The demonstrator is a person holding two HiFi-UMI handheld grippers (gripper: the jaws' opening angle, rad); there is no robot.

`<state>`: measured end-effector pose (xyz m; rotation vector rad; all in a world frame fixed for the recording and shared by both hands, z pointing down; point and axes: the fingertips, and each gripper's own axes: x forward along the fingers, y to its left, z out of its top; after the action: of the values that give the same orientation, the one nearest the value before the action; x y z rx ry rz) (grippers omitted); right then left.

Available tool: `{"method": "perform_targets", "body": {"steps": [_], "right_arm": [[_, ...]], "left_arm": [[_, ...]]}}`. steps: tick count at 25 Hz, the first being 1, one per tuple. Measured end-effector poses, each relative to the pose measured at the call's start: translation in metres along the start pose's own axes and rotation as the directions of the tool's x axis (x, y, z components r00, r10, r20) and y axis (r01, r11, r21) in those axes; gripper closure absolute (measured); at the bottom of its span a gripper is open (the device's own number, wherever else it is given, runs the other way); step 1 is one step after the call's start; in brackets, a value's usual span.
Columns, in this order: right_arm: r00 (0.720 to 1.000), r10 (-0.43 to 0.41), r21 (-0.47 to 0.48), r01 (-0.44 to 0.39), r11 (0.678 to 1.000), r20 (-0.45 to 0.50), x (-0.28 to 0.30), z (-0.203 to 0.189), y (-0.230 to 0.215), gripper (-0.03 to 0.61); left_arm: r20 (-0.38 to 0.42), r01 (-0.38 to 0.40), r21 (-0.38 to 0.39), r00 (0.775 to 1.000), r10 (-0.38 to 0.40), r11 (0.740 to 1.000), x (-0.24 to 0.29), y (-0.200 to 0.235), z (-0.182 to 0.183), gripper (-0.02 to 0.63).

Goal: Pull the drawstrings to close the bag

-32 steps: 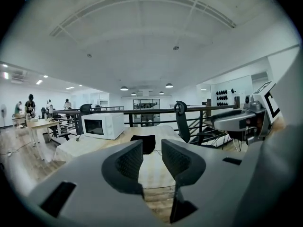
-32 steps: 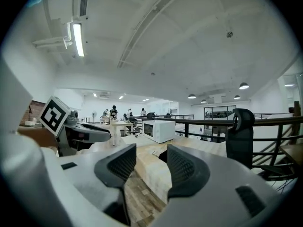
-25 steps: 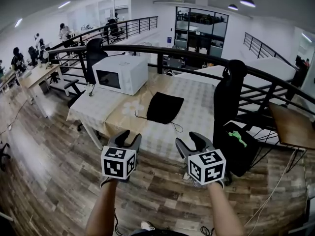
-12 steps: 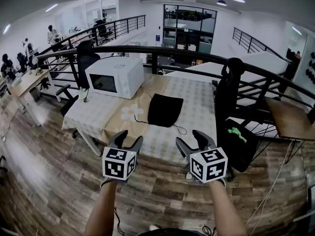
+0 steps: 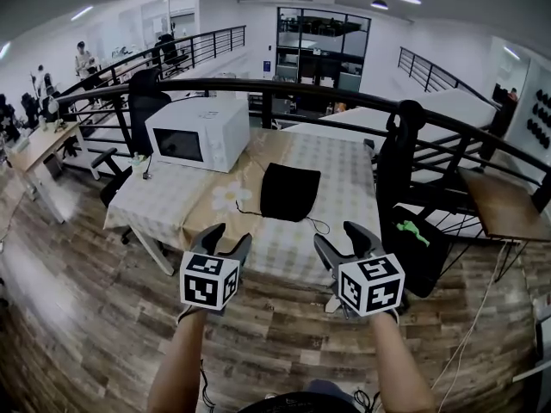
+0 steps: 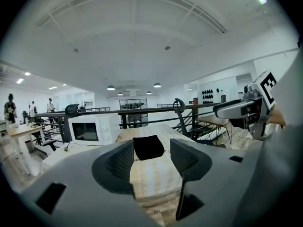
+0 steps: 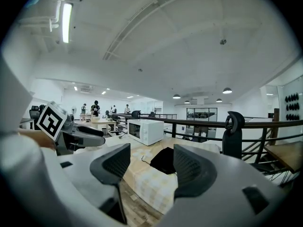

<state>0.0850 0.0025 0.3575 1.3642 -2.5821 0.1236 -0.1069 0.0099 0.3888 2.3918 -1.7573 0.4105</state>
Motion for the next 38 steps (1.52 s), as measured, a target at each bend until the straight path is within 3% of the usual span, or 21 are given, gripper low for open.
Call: {"method": "perform_targets", "body": {"steps": [8, 19, 26, 38], "right_arm": [[1.000, -0.007, 0.004, 0.007, 1.000, -0.004, 0.008, -0.002, -0.001, 0.311], [1.000, 0.005, 0.028, -0.006, 1.000, 0.016, 0.052, -0.003, -0.025, 0.311], [1.000, -0.003, 0.040, 0.003, 0.999, 0.004, 0.104, -0.004, -0.061, 0.311], [0.999, -0.044, 0.074, 0.044, 0.996, -0.006, 0.193, 0.016, -0.148, 0.311]], "left_arm": [[-0.009, 0.002, -0.020, 1.000, -0.002, 1.000, 0.005, 0.007, -0.004, 0.373], [-0.020, -0.014, 0.015, 1.000, 0.014, 1.000, 0.046, 0.024, 0.001, 0.373], [-0.040, -0.007, 0.023, 0.999, 0.008, 1.000, 0.107, 0.042, 0.008, 0.373], [-0.041, 0.018, 0.032, 0.999, -0.017, 0.999, 0.228, 0.068, 0.053, 0.373]]}}
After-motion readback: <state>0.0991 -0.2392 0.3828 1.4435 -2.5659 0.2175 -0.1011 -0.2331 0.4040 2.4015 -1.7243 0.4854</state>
